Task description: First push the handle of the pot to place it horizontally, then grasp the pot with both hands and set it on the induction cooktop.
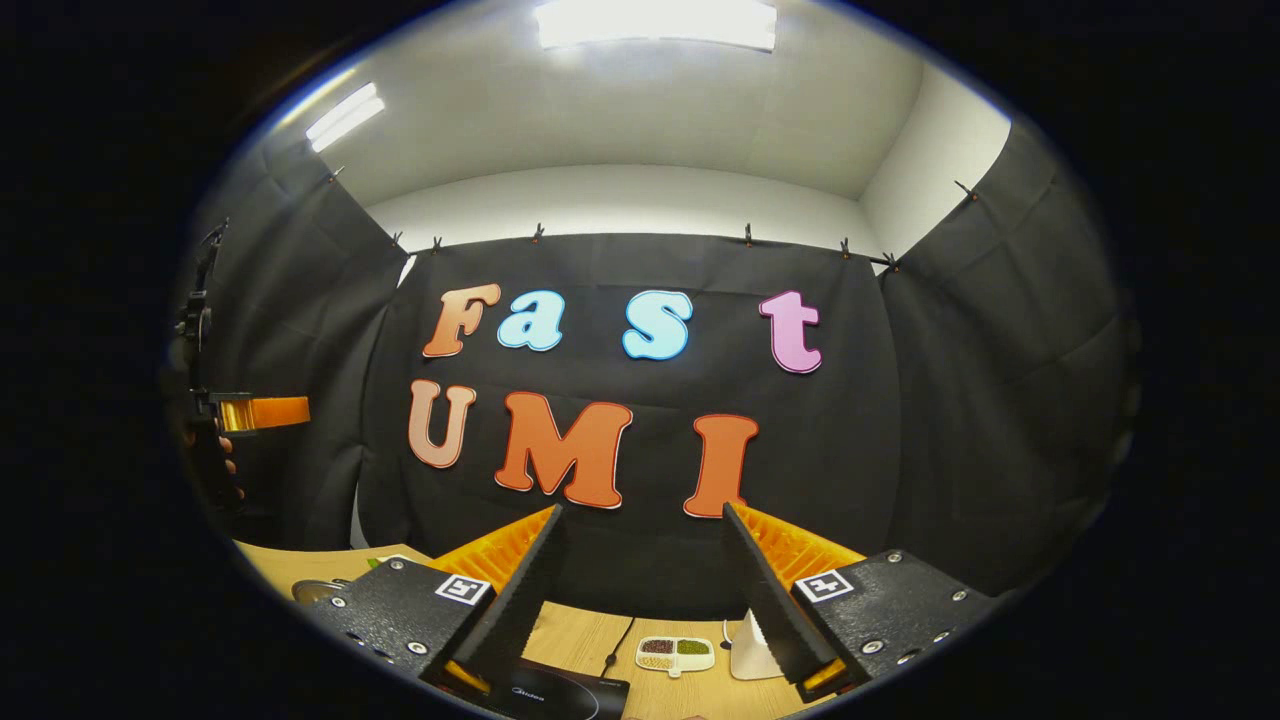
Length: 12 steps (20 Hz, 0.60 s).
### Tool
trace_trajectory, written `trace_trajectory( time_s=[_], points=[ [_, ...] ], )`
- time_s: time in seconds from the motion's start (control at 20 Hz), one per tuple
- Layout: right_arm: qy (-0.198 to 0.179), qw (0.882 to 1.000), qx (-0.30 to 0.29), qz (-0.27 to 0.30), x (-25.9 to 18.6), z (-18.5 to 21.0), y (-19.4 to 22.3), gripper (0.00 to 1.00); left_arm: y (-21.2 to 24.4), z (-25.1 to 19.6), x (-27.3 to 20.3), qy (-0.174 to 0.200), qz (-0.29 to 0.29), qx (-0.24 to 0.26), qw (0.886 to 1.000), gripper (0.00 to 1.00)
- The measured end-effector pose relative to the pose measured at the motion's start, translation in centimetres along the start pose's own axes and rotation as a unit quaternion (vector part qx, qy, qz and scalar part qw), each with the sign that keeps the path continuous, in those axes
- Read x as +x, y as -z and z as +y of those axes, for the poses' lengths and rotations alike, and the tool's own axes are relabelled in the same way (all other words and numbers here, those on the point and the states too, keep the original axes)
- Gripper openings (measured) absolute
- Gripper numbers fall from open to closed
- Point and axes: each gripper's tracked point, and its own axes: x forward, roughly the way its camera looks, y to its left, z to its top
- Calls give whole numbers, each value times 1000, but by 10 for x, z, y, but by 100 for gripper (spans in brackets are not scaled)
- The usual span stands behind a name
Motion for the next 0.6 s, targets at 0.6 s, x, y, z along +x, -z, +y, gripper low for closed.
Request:
trace_trajectory(
  time_s=[0.6],
  points=[
    [0, 1000, 7, 11, -7, -4, 13, 95, 24, 4, -1, 3, 24, 14, 1000, 86]
  ],
)
